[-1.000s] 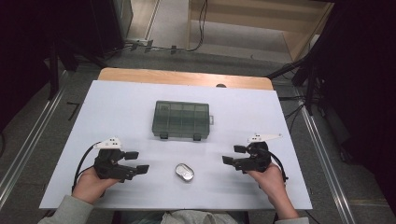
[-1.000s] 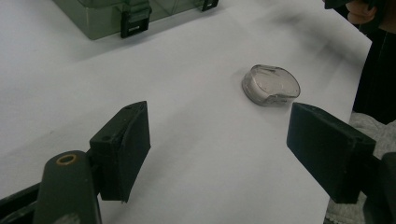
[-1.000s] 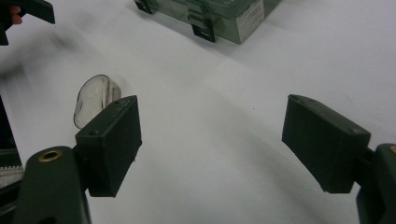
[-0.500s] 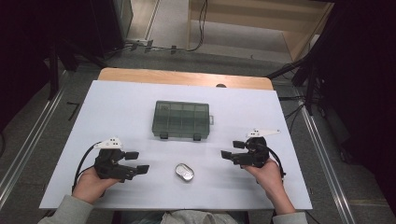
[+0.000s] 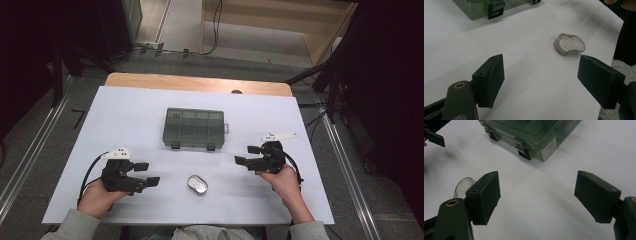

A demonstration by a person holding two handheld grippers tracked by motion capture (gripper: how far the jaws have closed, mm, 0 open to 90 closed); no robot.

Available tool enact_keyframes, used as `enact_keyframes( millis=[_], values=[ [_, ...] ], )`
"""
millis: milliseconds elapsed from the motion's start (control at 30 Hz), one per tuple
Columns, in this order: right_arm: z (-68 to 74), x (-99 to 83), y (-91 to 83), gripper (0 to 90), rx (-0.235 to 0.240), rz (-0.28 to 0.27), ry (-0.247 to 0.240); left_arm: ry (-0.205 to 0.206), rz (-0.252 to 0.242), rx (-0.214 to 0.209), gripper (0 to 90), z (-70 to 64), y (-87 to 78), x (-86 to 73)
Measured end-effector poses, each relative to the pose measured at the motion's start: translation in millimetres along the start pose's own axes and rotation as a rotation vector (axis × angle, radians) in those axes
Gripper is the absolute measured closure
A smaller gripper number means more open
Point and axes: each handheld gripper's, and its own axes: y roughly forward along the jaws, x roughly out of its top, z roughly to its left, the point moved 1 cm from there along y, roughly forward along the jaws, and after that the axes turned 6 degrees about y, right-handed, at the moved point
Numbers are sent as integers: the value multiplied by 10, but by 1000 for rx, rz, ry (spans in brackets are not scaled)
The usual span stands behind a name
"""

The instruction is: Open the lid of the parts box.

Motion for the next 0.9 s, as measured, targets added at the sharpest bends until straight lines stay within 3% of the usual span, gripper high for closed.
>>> enact_keyframes(
  millis=[900],
  values=[
    [32,208,246,206,0,40,-15,-2,3,-6,223,5,2,-1]
  ],
)
